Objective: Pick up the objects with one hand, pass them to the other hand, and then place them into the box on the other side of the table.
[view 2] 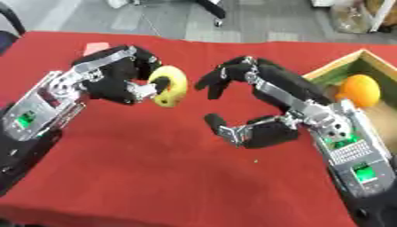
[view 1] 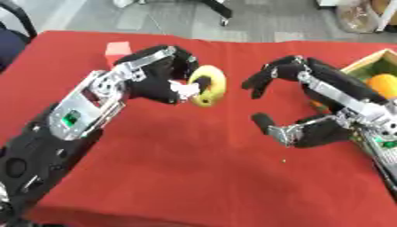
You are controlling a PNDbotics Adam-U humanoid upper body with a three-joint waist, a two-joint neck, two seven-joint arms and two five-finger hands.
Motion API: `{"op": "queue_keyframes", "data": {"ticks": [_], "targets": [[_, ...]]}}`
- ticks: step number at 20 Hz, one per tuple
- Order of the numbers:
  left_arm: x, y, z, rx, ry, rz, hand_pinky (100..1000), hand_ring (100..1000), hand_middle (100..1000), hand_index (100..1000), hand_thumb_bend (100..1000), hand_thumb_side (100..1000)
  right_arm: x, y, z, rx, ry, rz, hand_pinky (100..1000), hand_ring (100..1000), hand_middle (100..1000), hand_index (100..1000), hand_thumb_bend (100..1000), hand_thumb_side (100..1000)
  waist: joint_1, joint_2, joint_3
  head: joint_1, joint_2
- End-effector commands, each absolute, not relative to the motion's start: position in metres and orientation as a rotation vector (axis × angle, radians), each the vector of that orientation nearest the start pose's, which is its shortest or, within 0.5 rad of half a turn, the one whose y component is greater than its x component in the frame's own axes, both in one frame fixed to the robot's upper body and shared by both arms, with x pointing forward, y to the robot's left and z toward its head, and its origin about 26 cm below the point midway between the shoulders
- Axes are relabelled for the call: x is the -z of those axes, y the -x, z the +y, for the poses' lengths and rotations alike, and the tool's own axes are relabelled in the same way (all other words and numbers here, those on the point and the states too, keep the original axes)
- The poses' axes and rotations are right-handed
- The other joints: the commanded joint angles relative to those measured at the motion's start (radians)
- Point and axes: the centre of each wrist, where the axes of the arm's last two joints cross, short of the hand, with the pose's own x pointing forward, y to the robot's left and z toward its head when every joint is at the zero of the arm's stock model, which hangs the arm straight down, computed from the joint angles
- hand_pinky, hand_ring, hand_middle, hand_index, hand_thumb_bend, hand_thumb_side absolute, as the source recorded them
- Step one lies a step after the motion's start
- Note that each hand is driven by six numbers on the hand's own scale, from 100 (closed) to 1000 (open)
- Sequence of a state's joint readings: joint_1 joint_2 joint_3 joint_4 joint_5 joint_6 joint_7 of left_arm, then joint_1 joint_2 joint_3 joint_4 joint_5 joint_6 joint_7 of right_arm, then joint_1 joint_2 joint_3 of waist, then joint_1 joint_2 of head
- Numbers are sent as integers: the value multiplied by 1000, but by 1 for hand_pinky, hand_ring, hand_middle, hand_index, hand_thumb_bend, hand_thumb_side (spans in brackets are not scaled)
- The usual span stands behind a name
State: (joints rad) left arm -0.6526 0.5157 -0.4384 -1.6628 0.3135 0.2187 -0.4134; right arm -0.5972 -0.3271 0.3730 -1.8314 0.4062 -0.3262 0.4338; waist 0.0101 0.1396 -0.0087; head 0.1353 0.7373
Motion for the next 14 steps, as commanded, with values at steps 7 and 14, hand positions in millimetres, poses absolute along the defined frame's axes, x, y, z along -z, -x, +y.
{"op": "queue_keyframes", "data": {"ticks": [7, 14], "targets": [[-200, -360, 175, 1187, 484, -1587, 704, 474, 348, 445, 114, 197, -237, -322, -146, 1891, -401, 2702, 651, 575, 540, 831, 367, 319, 3, -27, -2, -4, 4], [-200, -358, 170, 1193, 530, -1568, 704, 474, 347, 445, 113, 199, -227, -323, -135, 1890, -520, 2615, 649, 571, 533, 831, 402, 335, 4, -26, 0, -8, 7]]}}
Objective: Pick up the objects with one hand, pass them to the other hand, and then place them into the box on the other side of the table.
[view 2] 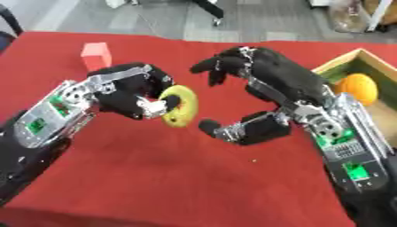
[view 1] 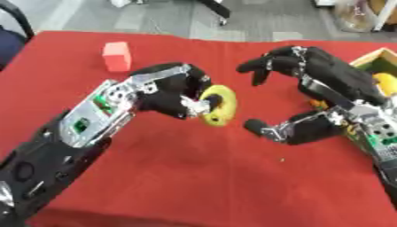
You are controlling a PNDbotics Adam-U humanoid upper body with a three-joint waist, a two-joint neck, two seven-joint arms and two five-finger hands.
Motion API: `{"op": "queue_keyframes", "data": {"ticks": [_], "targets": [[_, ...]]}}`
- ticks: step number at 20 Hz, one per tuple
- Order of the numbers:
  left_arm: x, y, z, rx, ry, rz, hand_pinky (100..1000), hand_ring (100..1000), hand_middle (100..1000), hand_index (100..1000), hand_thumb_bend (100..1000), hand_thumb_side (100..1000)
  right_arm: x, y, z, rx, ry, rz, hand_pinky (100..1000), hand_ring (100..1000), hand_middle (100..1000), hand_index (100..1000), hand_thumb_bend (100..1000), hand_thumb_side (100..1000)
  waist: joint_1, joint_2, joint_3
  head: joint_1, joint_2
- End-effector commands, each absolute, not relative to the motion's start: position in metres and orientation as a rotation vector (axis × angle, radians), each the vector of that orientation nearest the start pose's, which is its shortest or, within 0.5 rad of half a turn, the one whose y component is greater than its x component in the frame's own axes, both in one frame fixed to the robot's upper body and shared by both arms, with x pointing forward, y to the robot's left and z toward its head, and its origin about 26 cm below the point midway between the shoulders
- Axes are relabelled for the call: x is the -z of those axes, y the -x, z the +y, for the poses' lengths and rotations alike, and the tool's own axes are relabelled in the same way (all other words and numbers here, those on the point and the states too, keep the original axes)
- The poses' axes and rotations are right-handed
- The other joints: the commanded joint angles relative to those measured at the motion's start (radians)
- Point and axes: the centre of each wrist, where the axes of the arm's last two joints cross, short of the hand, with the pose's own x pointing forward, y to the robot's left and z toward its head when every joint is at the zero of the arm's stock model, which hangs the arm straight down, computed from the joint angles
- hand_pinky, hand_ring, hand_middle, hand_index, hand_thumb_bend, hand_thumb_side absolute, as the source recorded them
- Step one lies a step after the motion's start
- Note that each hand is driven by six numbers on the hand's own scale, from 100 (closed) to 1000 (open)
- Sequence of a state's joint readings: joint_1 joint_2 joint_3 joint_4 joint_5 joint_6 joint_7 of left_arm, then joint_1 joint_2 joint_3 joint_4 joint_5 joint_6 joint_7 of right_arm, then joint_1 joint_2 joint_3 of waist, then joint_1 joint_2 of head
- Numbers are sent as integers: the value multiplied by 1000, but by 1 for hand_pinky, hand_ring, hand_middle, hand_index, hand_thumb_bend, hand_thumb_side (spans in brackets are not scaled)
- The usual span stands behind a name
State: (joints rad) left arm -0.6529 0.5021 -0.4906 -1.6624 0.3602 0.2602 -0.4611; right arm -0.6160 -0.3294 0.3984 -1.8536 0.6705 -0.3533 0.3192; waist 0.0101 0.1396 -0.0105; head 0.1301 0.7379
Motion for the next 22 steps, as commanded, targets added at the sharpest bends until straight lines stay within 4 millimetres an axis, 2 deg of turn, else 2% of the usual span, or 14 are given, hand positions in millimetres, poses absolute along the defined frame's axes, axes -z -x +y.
{"op": "queue_keyframes", "data": {"ticks": [1, 7, 14, 18, 19, 20, 22], "targets": [[-201, -357, 168, 1197, 538, -1570, 704, 473, 347, 445, 111, 199, -224, -323, -132, 1897, -526, 2599, 649, 572, 533, 829, 394, 331, 4, -26, 2, -4, 6], [-208, -354, 157, 1214, 583, -1588, 703, 473, 346, 444, 107, 199, -207, -328, -121, 1928, -563, 2523, 650, 572, 531, 812, 361, 313, 3, -28, 5, -3, 7], [-211, -350, 152, 1231, 617, -1582, 702, 473, 347, 445, 109, 202, -199, -331, -119, 1947, -563, 2517, 647, 570, 528, 787, 305, 277, 4, -29, 7, -2, 8], [-213, -347, 150, 1239, 636, -1582, 702, 473, 348, 446, 110, 204, -198, -332, -120, 1949, -587, 2524, 645, 564, 523, 762, 222, 189, 4, -29, 6, 0, 9], [-213, -346, 150, 1241, 638, -1581, 702, 474, 349, 446, 112, 205, -198, -332, -120, 1948, -594, 2527, 643, 561, 519, 732, 159, 124, 4, -29, 6, 0, 9], [-213, -346, 150, 1242, 639, -1580, 702, 474, 349, 447, 115, 206, -198, -333, -120, 1946, -601, 2529, 641, 558, 517, 707, 132, 100, 4, -29, 6, 0, 9], [-213, -345, 150, 1242, 642, -1577, 702, 476, 352, 450, 122, 209, -197, -333, -120, 1937, -616, 2541, 635, 549, 506, 658, 100, 100, 5, -30, 6, 0, 10]]}}
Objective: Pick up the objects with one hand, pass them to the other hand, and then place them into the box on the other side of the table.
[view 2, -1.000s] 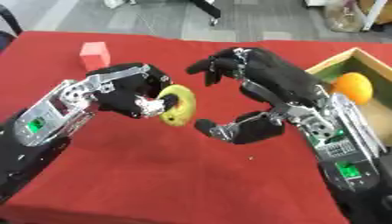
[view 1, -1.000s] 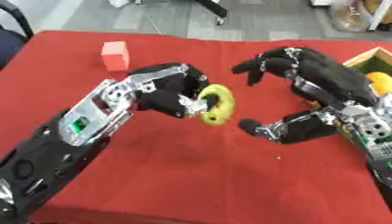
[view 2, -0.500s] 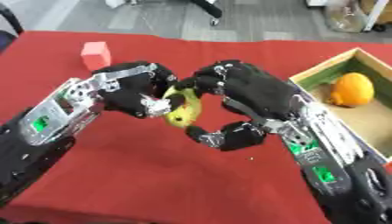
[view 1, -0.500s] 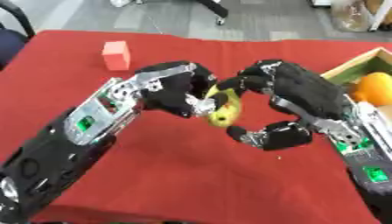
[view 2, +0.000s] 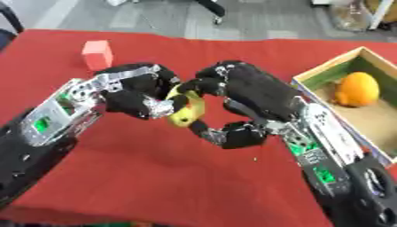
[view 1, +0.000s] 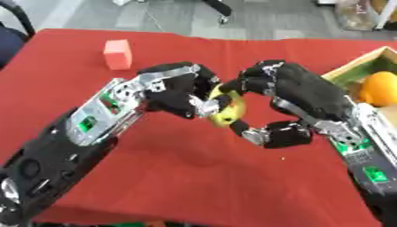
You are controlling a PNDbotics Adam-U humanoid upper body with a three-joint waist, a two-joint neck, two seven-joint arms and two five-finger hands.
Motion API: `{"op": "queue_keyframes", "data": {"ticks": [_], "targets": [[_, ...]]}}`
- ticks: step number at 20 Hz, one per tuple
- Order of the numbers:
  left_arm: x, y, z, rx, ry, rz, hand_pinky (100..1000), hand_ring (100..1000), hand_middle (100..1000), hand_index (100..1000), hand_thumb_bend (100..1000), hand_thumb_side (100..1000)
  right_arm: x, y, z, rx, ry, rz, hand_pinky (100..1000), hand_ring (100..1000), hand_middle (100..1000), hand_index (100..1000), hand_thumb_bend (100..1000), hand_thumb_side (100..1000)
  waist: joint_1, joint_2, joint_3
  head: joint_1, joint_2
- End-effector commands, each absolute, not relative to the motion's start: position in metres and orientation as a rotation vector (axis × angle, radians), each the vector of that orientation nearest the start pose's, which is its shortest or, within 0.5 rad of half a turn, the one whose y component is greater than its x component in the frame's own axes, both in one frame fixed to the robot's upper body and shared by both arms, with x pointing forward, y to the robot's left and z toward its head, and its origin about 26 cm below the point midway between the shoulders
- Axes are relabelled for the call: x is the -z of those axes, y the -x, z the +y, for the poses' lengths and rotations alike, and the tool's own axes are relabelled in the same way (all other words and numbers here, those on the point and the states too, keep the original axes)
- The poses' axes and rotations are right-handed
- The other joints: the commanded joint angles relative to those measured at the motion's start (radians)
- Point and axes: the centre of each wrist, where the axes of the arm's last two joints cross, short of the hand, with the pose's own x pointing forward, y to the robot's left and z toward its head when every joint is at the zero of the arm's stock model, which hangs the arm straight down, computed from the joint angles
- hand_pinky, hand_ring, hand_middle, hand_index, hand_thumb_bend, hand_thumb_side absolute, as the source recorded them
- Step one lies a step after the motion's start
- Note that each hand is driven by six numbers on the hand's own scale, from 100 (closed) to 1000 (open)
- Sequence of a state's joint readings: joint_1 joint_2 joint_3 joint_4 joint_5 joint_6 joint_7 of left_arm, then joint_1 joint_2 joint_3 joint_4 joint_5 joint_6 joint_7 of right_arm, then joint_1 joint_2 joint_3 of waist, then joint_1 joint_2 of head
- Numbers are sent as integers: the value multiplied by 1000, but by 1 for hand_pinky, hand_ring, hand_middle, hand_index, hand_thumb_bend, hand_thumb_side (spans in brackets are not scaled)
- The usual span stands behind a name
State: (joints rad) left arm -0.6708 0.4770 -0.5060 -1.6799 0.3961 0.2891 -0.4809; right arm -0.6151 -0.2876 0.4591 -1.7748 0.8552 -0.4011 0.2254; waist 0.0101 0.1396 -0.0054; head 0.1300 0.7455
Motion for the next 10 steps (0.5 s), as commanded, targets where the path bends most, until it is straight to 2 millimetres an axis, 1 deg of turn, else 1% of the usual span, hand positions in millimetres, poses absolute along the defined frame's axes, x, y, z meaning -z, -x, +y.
{"op": "queue_keyframes", "data": {"ticks": [1, 2, 3, 6, 7, 8, 9, 10], "targets": [[-213, -345, 150, 1242, 643, -1577, 702, 479, 357, 454, 135, 212, -197, -333, -121, 1927, -625, 2554, 628, 536, 492, 620, 100, 100, 5, -30, 1, 1, 2], [-213, -345, 150, 1243, 643, -1577, 702, 480, 359, 456, 139, 215, -197, -333, -121, 1912, -635, 2571, 622, 529, 482, 597, 100, 100, 5, -30, 1, 1, 2], [-213, -345, 151, 1244, 644, -1578, 704, 485, 370, 466, 164, 227, -198, -333, -121, 1895, -645, 2591, 609, 513, 451, 549, 100, 100, 5, -30, 1, 1, 3], [-215, -344, 152, 1244, 643, -1587, 707, 498, 394, 488, 230, 283, -198, -333, -123, 1829, -675, 2667, 585, 485, 389, 473, 100, 100, 5, -30, 1, 1, 3], [-215, -344, 153, 1242, 643, -1591, 712, 512, 415, 508, 339, 391, -198, -333, -123, 1805, -678, 2692, 572, 471, 356, 424, 100, 100, 5, -30, 1, 1, 3], [-216, -344, 155, 1238, 639, -1599, 715, 519, 424, 516, 372, 437, -198, -333, -123, 1776, -681, 2719, 568, 468, 347, 402, 100, 100, 6, -30, 1, 1, 4], [-217, -343, 156, 1235, 634, -1608, 720, 535, 445, 534, 458, 520, -198, -333, -124, 1751, -683, 2740, 563, 464, 331, 363, 100, 100, 6, -29, 1, 0, 4], [-219, -343, 159, 1233, 624, -1621, 727, 548, 459, 549, 505, 564, -198, -333, -124, 1729, -685, 2757, 561, 463, 325, 355, 100, 100, 6, -30, 1, 0, 5]]}}
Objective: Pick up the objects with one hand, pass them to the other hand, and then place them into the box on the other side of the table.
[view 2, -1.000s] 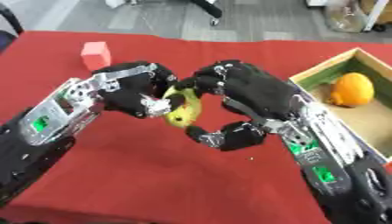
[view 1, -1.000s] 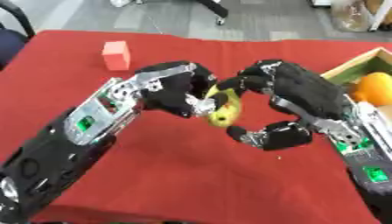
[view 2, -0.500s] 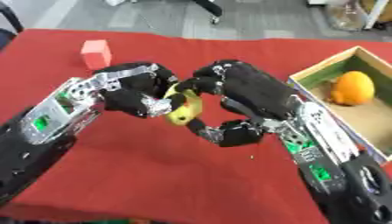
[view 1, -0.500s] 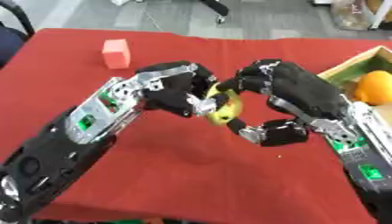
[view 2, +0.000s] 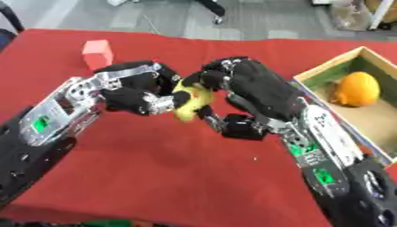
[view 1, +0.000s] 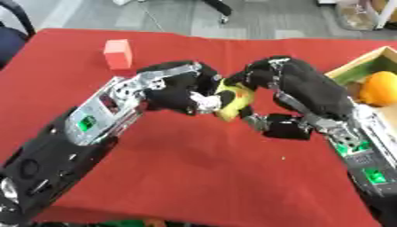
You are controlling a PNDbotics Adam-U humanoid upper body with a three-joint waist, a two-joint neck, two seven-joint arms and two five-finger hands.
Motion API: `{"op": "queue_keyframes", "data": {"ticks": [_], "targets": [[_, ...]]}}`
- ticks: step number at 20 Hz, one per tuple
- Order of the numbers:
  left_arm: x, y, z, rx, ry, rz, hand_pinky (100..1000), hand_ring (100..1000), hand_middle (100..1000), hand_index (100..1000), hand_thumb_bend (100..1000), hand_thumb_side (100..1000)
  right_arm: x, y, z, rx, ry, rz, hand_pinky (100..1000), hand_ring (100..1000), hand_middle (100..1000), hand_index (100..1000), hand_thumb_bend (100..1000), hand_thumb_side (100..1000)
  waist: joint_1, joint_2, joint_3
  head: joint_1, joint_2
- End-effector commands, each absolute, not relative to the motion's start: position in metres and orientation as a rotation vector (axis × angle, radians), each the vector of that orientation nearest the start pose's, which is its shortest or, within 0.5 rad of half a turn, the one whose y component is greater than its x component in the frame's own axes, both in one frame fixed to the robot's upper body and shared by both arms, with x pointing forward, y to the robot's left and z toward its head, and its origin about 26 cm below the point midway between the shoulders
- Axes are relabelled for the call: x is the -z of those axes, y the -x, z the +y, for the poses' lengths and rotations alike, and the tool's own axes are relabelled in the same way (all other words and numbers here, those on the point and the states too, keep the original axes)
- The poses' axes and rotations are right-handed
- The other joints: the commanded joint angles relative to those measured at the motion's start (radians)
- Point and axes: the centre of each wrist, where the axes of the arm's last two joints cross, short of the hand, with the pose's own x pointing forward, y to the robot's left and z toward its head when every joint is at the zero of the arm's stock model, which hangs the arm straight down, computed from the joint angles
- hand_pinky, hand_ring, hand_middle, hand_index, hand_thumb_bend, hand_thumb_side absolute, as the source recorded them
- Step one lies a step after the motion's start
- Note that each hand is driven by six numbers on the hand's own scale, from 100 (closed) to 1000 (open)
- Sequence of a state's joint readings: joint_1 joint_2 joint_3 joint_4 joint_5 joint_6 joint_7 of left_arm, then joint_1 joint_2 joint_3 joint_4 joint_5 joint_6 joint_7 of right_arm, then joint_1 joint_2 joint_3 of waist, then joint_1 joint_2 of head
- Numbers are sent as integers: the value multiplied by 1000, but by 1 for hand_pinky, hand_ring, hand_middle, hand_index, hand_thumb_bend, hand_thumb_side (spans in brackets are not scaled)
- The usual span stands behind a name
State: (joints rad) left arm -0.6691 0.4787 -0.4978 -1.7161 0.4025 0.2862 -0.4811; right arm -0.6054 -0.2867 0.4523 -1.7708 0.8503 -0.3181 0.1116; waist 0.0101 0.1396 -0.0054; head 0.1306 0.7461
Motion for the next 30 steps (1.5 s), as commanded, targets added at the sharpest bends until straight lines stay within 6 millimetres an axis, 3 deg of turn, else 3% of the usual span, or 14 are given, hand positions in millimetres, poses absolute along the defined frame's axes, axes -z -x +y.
{"op": "queue_keyframes", "data": {"ticks": [1, 4, 9, 15, 18, 23, 30], "targets": [[-221, -343, 162, 1233, 607, -1638, 735, 560, 472, 565, 545, 605, -198, -334, -125, 1710, -689, 2769, 561, 462, 321, 349, 100, 100, 7, -30, 1, -1, 5], [-232, -343, 176, 1227, 519, -1711, 755, 586, 498, 596, 585, 659, -199, -334, -128, 1671, -709, 2782, 563, 460, 300, 338, 100, 100, 7, -31, 1, -3, 7], [-247, -351, 221, 1135, 265, -1838, 750, 586, 500, 602, 610, 654, -208, -338, -144, 1624, -786, 2798, 562, 458, 227, 330, 100, 100, 7, -34, 2, -13, 8], [-248, -358, 278, 944, -8, -1940, 742, 580, 494, 598, 628, 636, -215, -355, -182, 1551, -985, 2948, 548, 458, 209, 313, 100, 100, 4, -33, 6, -58, 9], [-245, -356, 302, 815, -84, -1977, 740, 578, 492, 596, 625, 634, -216, -365, -212, 1462, -1151, 3054, 544, 458, 206, 311, 100, 100, 3, -31, 5, -83, 9], [-222, -349, 323, 645, -116, -1967, 736, 572, 486, 590, 620, 635, -210, -378, -268, 1277, -1506, 3188, 539, 460, 212, 326, 100, 100, 0, -28, 1, -136, 2], [-186, -341, 340, 451, -195, -1930, 730, 565, 479, 585, 617, 633, -197, -394, -332, 1128, -2112, 3128, 556, 486, 296, 442, 100, 100, 0, -25, 1, -234, -24]]}}
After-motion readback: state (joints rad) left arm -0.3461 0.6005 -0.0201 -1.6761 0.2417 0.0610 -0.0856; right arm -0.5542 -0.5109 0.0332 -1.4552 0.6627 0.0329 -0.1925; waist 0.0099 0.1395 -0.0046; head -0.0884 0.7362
